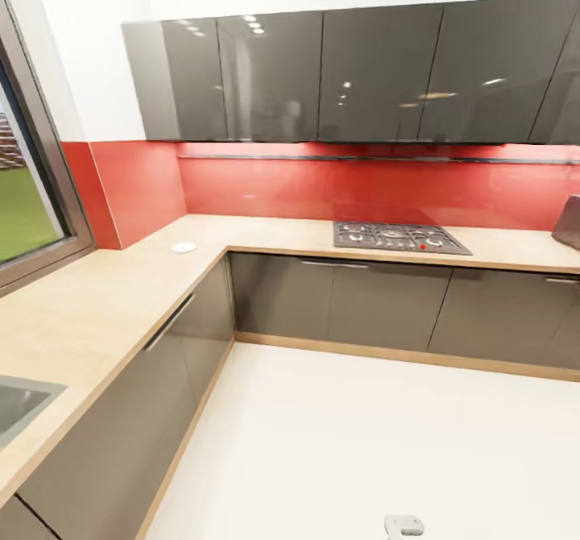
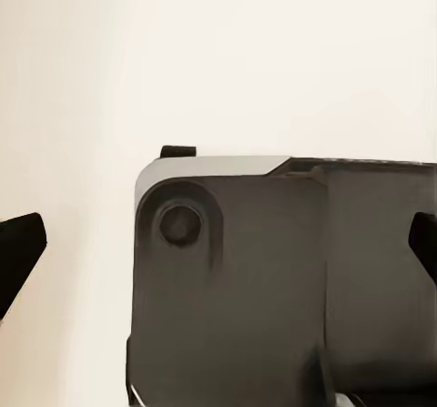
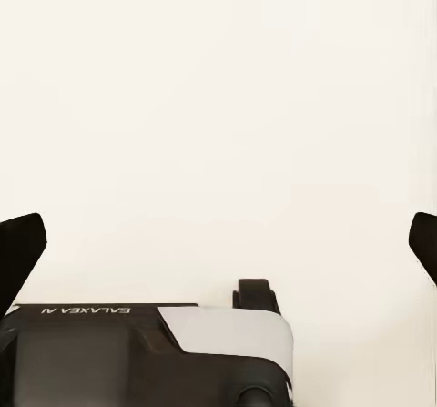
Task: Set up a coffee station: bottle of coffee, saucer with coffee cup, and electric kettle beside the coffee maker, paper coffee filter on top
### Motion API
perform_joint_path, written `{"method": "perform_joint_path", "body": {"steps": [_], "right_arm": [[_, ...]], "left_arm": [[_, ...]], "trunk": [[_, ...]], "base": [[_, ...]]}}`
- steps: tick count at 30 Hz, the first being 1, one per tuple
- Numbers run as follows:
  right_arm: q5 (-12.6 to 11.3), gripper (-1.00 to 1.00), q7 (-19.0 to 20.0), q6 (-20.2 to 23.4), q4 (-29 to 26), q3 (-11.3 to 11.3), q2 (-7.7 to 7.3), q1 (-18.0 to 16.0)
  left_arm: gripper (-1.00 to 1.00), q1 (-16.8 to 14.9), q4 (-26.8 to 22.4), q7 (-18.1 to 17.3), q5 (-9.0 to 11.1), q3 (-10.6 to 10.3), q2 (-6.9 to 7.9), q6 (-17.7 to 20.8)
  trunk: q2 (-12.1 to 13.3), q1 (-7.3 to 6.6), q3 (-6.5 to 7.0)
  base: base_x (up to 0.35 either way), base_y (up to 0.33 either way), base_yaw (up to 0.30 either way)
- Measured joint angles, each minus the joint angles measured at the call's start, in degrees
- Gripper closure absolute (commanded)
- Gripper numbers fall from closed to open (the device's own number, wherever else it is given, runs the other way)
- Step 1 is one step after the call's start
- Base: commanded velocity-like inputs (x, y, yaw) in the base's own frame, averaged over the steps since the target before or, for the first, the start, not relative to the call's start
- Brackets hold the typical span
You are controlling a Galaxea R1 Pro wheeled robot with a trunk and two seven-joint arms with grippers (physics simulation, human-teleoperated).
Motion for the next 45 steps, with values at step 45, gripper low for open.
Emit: {"method": "perform_joint_path", "body": {"steps": [45], "right_arm": [[0.1,-1.0,0.0,0.0,0.0,0.1,0.01,0.0]], "left_arm": [[-1.0,0.0,0.0,-0.1,0.0,0.0,-0.44,0.0]], "trunk": [[0.0,0.0,-0.01]], "base": [[0.343,-0.079,-0.096]]}}
